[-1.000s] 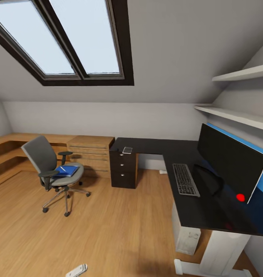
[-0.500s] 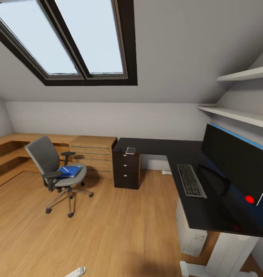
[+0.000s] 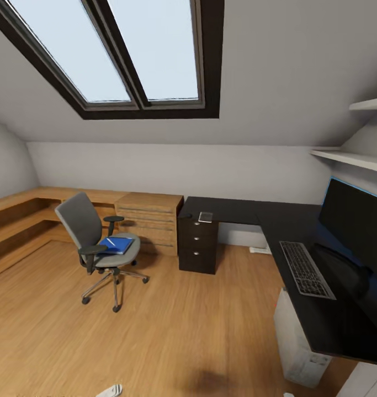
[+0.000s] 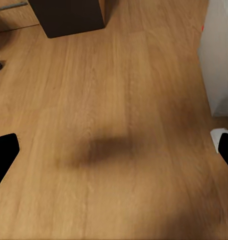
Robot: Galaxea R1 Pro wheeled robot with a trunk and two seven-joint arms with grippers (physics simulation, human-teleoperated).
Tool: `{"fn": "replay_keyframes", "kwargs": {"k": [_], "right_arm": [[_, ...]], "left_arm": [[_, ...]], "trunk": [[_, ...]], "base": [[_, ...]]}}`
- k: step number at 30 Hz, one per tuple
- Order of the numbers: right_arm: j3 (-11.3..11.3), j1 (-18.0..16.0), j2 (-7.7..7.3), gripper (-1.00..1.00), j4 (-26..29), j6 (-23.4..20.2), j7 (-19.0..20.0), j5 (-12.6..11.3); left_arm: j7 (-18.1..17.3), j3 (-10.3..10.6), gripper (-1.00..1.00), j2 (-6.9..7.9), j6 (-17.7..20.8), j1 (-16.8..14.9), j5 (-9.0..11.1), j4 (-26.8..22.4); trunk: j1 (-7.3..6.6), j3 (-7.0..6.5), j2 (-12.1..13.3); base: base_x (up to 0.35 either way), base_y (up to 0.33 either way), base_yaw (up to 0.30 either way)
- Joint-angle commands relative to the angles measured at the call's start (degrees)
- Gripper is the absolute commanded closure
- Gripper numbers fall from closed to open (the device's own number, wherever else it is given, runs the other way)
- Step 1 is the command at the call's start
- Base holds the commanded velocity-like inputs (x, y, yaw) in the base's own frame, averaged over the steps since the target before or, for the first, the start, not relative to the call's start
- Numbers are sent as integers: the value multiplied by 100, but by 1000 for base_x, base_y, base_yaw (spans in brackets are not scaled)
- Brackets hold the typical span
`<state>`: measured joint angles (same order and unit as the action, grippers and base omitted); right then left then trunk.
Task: In the bedroom, organize the workspace by keeping the computer under the desk, ensuring the monitor is on the desk, placing the keyboard on the desk next to the monitor, placing the mouse on the desk next to the keyboard, moving the folder from the swivel chair onto the desk next to the mouse, stacking the notebook on top of the folder with the pen on top of the notebook, and positioning the swivel chair next to the desk.
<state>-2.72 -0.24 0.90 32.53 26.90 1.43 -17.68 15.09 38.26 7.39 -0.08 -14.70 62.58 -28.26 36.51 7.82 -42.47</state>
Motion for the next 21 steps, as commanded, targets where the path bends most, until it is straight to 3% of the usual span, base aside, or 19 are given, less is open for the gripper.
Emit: {"fn": "replay_keyframes", "kwargs": {"k": [1, 5, 10, 21], "right_arm": [[-18, -3, -2, -100, -1, 23, 15, -60], [-18, -3, -2, -100, -1, 25, 15, -60], [-18, -3, -9, -100, 0, 26, 15, -60], [-18, -3, -5, -100, -1, 26, 15, -60]], "left_arm": [[46, 47, -100, 8, -1, -6, 36, -14], [46, 55, -100, 8, -1, -6, 35, -13], [46, 51, -100, 8, -196, -6, 35, -13], [46, 50, -100, 8, -263, -8, 35, -13]], "trunk": [[3, 17, -8], [3, 47, -8], [3, 91, -8], [3, 85, -8]], "base": [[58, 24, 145], [55, 9, 134], [312, 0, -4], [330, 0, -208]]}}
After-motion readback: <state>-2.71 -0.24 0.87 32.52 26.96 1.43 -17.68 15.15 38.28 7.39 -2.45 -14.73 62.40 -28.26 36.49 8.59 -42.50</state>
